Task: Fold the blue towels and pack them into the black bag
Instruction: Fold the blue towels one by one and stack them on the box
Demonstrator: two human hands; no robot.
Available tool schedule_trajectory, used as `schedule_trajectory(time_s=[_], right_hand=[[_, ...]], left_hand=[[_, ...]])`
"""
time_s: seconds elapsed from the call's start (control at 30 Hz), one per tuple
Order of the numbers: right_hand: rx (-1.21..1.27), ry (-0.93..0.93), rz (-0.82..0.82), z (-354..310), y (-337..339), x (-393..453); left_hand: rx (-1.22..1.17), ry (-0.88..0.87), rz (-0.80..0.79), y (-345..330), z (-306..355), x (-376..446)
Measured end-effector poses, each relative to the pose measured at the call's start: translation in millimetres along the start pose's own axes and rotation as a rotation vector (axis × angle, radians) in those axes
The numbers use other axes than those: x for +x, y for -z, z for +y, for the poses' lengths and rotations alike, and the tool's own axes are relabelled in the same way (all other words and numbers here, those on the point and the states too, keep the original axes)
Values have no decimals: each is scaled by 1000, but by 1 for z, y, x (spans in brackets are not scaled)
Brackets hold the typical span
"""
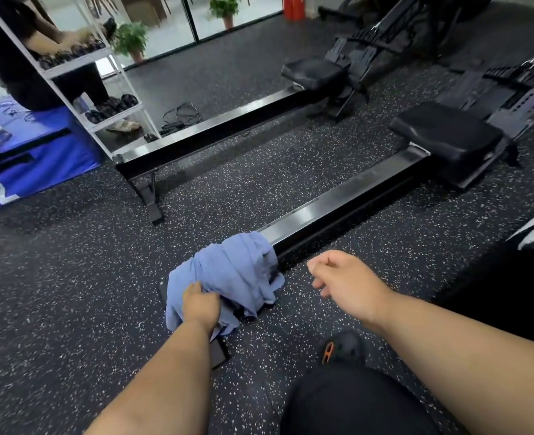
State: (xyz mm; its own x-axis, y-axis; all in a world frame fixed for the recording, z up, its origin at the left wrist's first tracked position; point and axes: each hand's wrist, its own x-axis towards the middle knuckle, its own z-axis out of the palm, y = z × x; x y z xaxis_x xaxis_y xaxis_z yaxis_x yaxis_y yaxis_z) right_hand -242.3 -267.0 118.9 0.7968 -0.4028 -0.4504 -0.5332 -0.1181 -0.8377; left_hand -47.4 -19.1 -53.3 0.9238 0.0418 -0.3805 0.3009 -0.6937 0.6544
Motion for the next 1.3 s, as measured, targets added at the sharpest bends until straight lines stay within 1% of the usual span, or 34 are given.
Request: schedule_trajectory(time_s=[0.07, 0.2, 0.33, 0.4, 0.53, 0.67, 0.73, 0.87, 0.93, 1.0, 1.03, 1.1, 1.17, 1.2, 1.3], right_hand=[[10, 5, 12, -3, 1, -6], [50, 28, 71, -12, 6, -25], [113, 68, 146, -21, 16, -55], [144, 81, 177, -24, 22, -74], [181, 114, 210, -28, 34, -116], [193, 136, 238, -20, 40, -151], [201, 132, 248, -11, 40, -162], [174, 86, 225, 9, 37, -167], [166, 80, 221, 15, 37, -162], [165, 80, 217, 15, 38, -154], [164, 82, 213, 14, 38, -149], [160, 81, 202, 13, 39, -138], [155, 81, 189, 13, 39, -127], [152, 79, 184, 13, 39, -122], [139, 59, 164, 16, 36, -105]], left_hand=[[-157, -4, -31, 10, 9, -9], [-465, 1, -90, 39, 53, -55], [-603, -112, -183, 73, 94, -116], [-664, -173, -196, 87, 105, -142], [-639, -261, -288, 111, 116, -181], [-636, -258, -270, 123, 121, -183], [-627, -229, -251, 122, 116, -172], [-579, -140, -265, 112, 100, -148], [-562, -83, -200, 106, 94, -137], [-563, -43, -178, 103, 86, -122], [-557, -16, -200, 102, 81, -113], [-560, 49, -243, 89, 52, -59], [-503, 121, -245, 80, 36, -30], [-451, 130, -219, 82, 40, -34], [-197, 53, -63, 80, 54, -57]])
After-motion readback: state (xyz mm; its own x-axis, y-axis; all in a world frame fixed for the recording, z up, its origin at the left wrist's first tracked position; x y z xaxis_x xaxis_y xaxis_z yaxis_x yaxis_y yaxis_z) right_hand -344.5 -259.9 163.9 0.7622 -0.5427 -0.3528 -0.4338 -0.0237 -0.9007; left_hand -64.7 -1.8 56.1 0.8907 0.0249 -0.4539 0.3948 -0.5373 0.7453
